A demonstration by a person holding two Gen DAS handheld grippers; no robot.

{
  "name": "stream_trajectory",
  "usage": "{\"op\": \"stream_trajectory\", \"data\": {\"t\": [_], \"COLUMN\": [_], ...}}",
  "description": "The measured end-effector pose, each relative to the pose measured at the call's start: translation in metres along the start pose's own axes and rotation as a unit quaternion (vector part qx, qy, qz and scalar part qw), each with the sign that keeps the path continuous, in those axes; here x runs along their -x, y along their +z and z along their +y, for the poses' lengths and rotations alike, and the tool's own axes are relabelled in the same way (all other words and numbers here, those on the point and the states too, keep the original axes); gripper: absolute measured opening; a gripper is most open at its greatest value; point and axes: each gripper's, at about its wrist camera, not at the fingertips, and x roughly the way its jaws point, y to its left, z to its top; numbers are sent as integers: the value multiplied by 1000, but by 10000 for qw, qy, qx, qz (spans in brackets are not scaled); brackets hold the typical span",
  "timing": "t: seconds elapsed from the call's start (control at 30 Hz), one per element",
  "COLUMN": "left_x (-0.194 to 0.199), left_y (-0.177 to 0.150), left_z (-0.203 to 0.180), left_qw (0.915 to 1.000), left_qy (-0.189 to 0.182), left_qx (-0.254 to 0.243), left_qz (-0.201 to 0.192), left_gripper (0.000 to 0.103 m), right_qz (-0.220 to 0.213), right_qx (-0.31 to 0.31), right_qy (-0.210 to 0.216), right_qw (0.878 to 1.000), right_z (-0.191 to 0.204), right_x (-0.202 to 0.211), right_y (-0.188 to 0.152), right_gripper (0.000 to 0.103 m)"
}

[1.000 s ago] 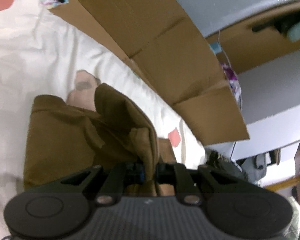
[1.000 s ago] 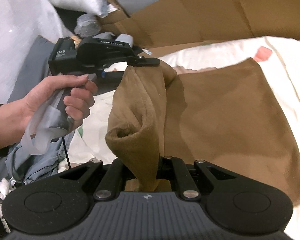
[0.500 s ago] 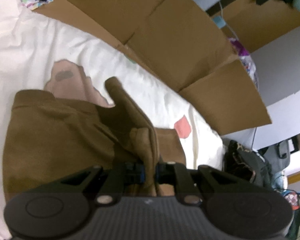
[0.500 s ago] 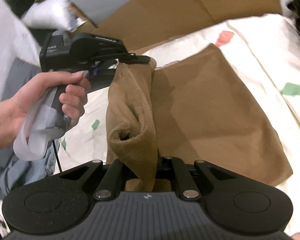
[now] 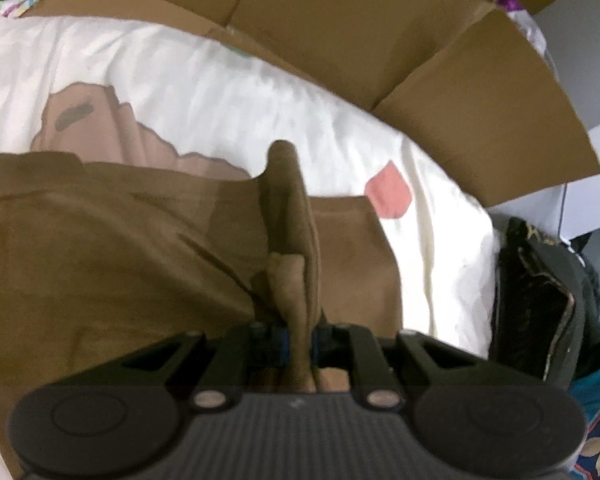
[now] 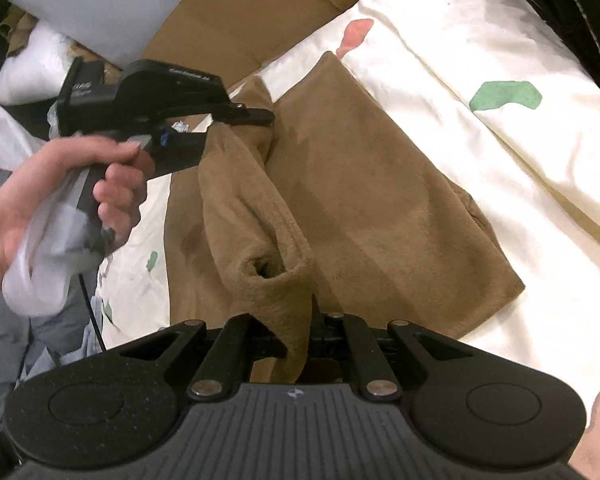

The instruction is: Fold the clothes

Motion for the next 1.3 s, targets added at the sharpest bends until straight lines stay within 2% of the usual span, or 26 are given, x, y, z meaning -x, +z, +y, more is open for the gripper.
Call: {"op": "stream_trajectory", "data": {"t": [0.17,0.23,0.37,0.4,0.47,0.5,0.53,0.8,1.3], "left_x": [-6,-6,-7,-6,-4,-1,1,13,-10], "left_y": [5,5,4,4,2,1,0,-1,-8], "left_z": [-2,-3,-6,-7,-8,-8,-9,-22,-43], "left_qw": [9997,9996,9994,9994,9995,9996,9996,9997,9997], "left_qy": [130,180,264,279,287,281,258,28,-45], "left_qx": [-40,-59,-52,-41,12,54,84,-31,-143], "left_qz": [208,226,203,182,125,68,11,-246,-172], "left_gripper": [11,11,11,11,11,11,11,11,11], "right_qz": [14,-60,-265,-323,-456,-476,-493,-783,-798], "right_qx": [69,52,-97,-130,-142,-147,-165,-159,-314], "right_qy": [24,-34,-79,-71,-7,18,31,-267,-628], "right_qw": [10000,10000,9996,9994,9989,9988,9986,9964,9943], "right_z": [-4,-6,-8,-9,-9,-9,-9,-9,-30], "right_x": [5,8,14,17,21,21,23,41,53], "right_y": [2,3,1,0,-3,-4,-4,-12,-20], "right_gripper": [11,25,31,31,25,8,5,3,3]}}
